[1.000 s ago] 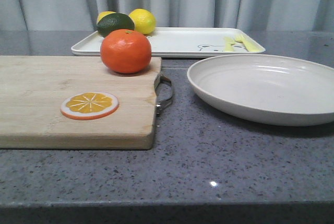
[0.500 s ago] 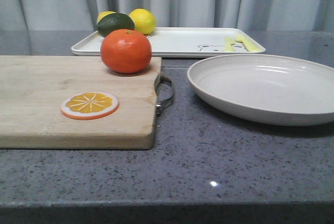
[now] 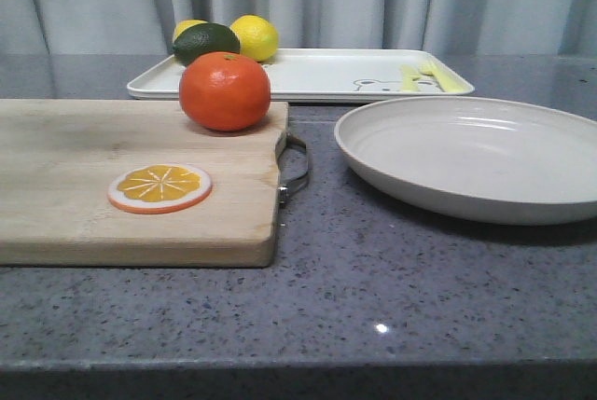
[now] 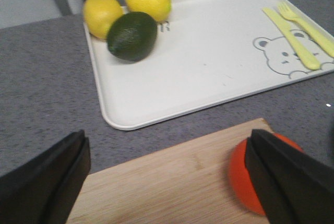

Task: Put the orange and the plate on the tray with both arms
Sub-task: 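Lower the left gripper over the orange and close on it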

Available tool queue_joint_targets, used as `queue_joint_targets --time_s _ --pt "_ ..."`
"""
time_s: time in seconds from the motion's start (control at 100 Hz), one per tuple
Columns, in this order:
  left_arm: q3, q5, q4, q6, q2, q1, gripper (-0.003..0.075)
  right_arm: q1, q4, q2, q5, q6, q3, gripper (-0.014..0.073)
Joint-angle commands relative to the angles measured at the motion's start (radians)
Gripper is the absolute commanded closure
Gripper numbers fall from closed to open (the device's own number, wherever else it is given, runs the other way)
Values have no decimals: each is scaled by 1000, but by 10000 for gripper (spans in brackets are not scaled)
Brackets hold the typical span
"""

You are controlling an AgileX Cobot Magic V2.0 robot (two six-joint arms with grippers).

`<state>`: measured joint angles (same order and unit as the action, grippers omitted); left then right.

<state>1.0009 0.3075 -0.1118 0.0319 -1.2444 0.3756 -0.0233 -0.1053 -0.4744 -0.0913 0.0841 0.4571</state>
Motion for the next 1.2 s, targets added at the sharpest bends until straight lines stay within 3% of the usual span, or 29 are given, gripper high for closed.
queue_joint_targets --time_s 0.0,0.21,0.51,1.19 --pt "99 -7 -47 0 -42 46 133 4 -3 -9 82 -6 35 659" --pt "315 219 -169 0 -225 74 133 4 -3 -9 82 -6 35 659" --pt "583 508 -213 0 -439 74 133 4 -3 -9 82 -6 35 659" --pt "639 629 -265 2 -552 74 133 4 -3 -9 82 -6 35 659"
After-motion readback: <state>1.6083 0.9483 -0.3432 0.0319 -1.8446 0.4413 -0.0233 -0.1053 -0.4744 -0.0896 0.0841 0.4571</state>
